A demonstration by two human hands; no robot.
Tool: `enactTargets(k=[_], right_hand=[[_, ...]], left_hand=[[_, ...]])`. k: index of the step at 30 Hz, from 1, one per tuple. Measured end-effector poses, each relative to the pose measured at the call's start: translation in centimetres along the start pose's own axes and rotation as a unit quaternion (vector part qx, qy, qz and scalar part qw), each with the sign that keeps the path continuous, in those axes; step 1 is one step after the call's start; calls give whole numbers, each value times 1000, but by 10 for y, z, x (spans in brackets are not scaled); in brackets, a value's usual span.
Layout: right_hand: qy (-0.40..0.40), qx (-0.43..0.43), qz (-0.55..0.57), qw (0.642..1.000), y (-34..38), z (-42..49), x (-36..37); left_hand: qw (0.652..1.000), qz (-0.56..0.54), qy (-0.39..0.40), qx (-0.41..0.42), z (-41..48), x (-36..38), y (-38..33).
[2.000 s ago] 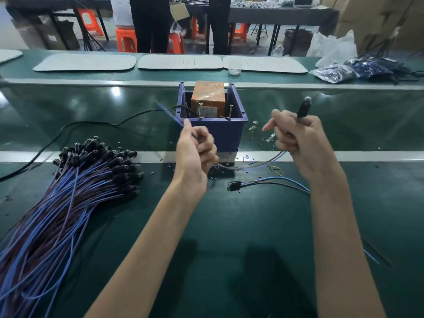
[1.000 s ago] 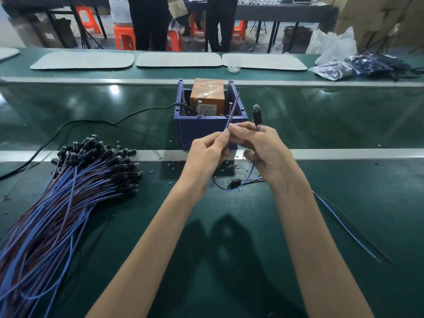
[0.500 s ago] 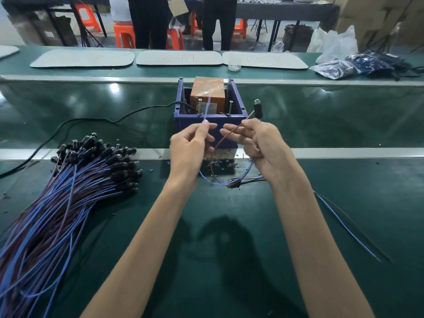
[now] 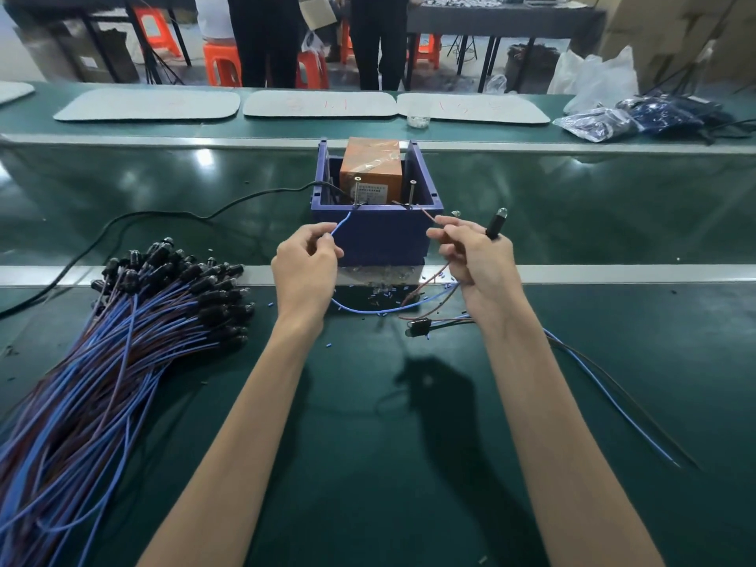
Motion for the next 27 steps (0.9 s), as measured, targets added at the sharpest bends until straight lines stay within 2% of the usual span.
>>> enactTargets(k=[5, 13, 18, 27], right_hand=[[17, -3, -11, 1000, -4, 4, -6], [38, -18, -31, 999, -7, 6, -7], [31, -21, -45, 998, -9, 6, -6], [63, -14, -82, 995, -10, 7, -2]], left_hand=[[1000, -2, 15, 3, 2, 2, 1], [996, -82, 36, -17, -2, 0, 1], [996, -72, 48, -24, -2, 1, 3], [996, -61, 67, -23, -2, 2, 3]])
Point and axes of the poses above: each hand's wrist, its own z-axis towards the middle knuckle, its own x-axis out of the palm, y = z × x, the point moved 4 cm from there along z, towards the middle knuckle, and after that the axes turned 11 degrees about -x, right-handed, at the moved point
